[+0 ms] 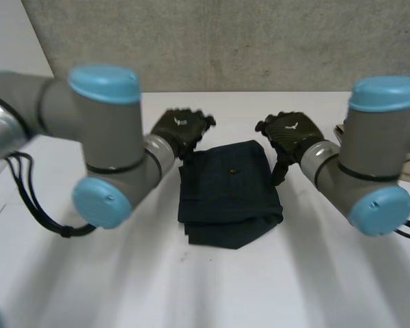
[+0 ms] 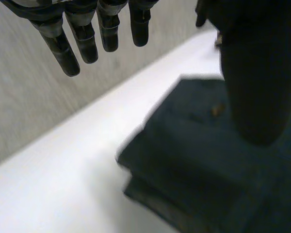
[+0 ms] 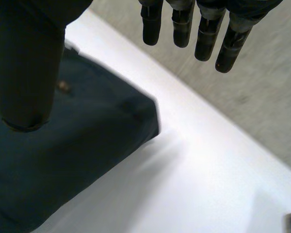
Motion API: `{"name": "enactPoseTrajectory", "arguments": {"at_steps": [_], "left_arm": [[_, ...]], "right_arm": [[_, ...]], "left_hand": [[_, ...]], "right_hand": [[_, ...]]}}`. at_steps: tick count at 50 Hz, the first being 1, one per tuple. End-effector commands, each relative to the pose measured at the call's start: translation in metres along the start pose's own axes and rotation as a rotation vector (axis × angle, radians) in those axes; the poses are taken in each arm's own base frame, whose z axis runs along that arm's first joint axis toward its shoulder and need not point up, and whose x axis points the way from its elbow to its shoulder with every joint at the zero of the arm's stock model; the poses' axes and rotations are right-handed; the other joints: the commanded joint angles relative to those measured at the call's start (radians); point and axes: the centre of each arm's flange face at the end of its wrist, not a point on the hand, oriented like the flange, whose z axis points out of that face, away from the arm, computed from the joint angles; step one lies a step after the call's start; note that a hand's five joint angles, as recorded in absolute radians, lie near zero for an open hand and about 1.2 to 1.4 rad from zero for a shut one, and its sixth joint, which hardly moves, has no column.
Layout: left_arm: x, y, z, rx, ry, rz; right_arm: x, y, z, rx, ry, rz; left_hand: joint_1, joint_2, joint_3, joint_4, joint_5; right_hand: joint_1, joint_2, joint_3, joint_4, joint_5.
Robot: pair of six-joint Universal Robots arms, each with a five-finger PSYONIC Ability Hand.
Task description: Fold the laundry.
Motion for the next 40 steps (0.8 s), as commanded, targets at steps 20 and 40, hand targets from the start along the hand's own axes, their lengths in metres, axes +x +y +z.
{"name": "enactPoseTrajectory", "arguments": {"at_steps": [20,40], "left_arm": [[0.01,-0.067,-0.11,0.122,0.385,-0.009],[0.011,-0.063,-0.112,0.111,0.394,-0.014]], "right_arm": [[-0.061,0.089,-0.049,0.08,-0.027,-0.013],[-0.083,0.1,-0.025,0.152,-0.107,-0.089]], "left_hand": [[0.007,-0.004,-0.009,-0.003,-0.019],[0.01,-0.001,-0.006,0.0,-0.016]], "right_hand": [[-0.002,-0.048,-0.023,-0.06,-0.067],[0.154,0.109,0.134,0.097,0.09]]}}
